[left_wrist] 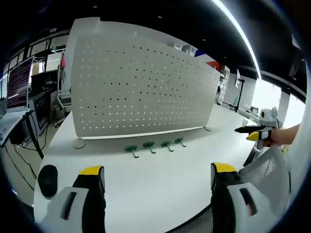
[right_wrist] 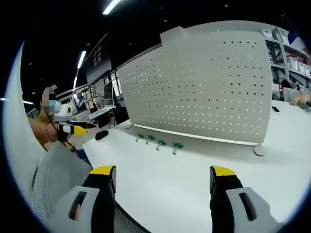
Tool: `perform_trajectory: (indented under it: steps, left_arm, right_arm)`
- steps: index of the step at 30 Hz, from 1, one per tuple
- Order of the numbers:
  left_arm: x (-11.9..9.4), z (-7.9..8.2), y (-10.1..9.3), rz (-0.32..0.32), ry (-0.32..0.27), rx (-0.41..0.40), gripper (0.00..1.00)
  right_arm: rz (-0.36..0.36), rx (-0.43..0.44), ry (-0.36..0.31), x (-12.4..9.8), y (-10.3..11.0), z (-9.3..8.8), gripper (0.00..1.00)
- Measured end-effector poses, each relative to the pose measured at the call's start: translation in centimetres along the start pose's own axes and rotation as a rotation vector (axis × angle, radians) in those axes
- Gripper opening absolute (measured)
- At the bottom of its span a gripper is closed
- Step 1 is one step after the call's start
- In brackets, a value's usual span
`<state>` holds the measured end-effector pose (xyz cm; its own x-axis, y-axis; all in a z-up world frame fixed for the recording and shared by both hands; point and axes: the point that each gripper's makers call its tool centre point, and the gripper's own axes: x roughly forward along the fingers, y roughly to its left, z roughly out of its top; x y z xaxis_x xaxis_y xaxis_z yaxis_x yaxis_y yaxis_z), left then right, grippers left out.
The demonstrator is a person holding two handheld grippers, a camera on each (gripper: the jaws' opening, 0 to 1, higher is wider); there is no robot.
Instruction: Insert the hook assembly into the mounting plate slot until the hook locks in place.
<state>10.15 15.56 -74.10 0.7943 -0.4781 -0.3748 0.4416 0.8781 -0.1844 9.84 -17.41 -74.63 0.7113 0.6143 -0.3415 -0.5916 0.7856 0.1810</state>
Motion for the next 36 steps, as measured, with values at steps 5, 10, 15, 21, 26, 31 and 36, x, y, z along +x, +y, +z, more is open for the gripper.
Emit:
perform_trajectory:
  steps: [5, 10, 15, 21, 26, 31, 36]
  left_arm:
    - [-0.04, 0.01, 0.07, 0.000, 0.000, 0.001, 0.92]
    - [-0.08, 0.13, 0.02, 0.001, -0.003, 0.002, 0.92]
    - [-0.12, 0.05, -0.01, 0.001, -0.001, 0.005, 0.92]
    - [-0.09, -0.02, 0.00, 0.002, 0.001, 0.003, 0.92]
    - [-0.07, -0.10, 0.12, 0.003, 0.003, 0.002, 0.92]
    - [0.01, -0.14, 0.23, 0.004, 0.004, 0.002, 0.92]
    - [0.14, -0.19, 0.18, 0.002, 0.009, 0.003, 0.92]
  right_arm:
    - [0.001, -0.004, -0.001, 0.02, -0.03, 0.15, 0.76]
    - [0.000, -0.006, -0.001, 0.02, -0.07, 0.21, 0.76]
    - [0.000, -0.002, -0.001, 0.02, -0.02, 0.11, 0.76]
    - [0.002, -0.001, 0.002, 0.07, -0.05, -0.02, 0.76]
    - [0.003, 0.001, 0.002, 0.15, 0.00, 0.00, 0.76]
    - [0.003, 0.003, 0.003, 0.16, 0.04, -0.05, 0.76]
    - [0.003, 0.007, 0.008, 0.19, -0.08, -0.34, 0.76]
